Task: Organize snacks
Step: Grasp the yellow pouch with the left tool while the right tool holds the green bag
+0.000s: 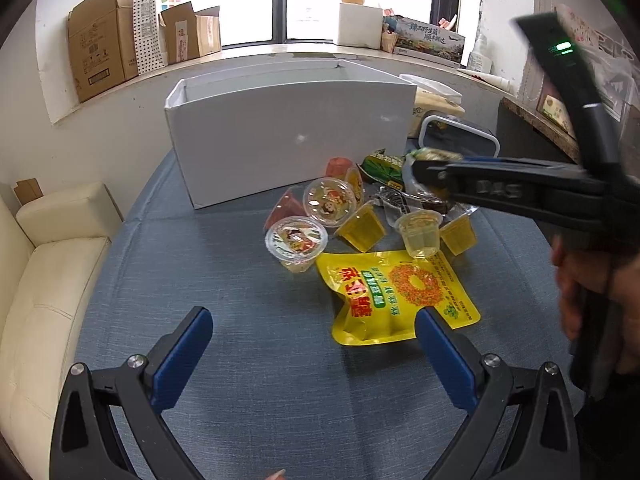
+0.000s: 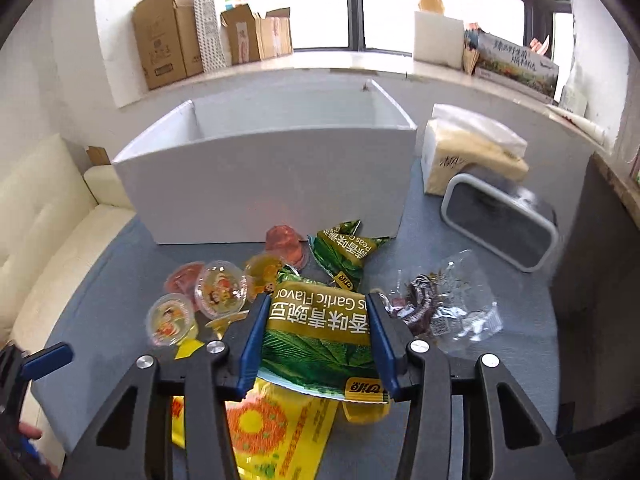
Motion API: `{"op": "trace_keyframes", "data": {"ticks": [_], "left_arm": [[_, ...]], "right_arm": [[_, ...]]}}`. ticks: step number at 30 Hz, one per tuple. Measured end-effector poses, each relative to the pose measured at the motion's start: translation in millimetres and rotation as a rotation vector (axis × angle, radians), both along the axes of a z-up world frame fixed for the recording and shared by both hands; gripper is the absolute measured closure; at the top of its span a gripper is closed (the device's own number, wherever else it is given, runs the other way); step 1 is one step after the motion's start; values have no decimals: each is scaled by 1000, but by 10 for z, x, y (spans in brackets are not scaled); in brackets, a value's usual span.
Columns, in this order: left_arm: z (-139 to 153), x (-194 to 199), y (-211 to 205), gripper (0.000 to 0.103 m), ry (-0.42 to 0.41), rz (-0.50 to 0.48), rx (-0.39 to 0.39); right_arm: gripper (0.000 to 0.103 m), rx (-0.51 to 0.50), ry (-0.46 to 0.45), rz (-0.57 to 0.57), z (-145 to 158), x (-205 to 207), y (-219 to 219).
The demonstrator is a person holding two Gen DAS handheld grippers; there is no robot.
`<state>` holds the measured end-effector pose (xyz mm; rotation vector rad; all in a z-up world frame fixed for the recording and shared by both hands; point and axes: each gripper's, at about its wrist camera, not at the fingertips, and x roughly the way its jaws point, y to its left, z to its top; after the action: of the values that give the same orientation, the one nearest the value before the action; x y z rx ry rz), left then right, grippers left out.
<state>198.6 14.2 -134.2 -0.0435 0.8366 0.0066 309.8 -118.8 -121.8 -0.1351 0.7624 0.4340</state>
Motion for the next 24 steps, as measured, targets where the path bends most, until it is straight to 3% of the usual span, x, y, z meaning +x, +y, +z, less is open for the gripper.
{"op": "trace_keyframes", "data": {"ticks": [4,13,18,24], "left_arm": [[-55,79,-117,0,17,-21,-17],[-263,363,-582,0,69,-36,16],[-405,477,-768,0,94,-34,96],[-498,586,-707,0,120,-12,38]], "right_arm": [[52,12,-35,-1,161,-255,-210],[52,43,-46,-47,210,-750,-863],[52,85,-29,-72,203,-902,-1139],[52,105,-21,-72,174,-945,-1214]]}}
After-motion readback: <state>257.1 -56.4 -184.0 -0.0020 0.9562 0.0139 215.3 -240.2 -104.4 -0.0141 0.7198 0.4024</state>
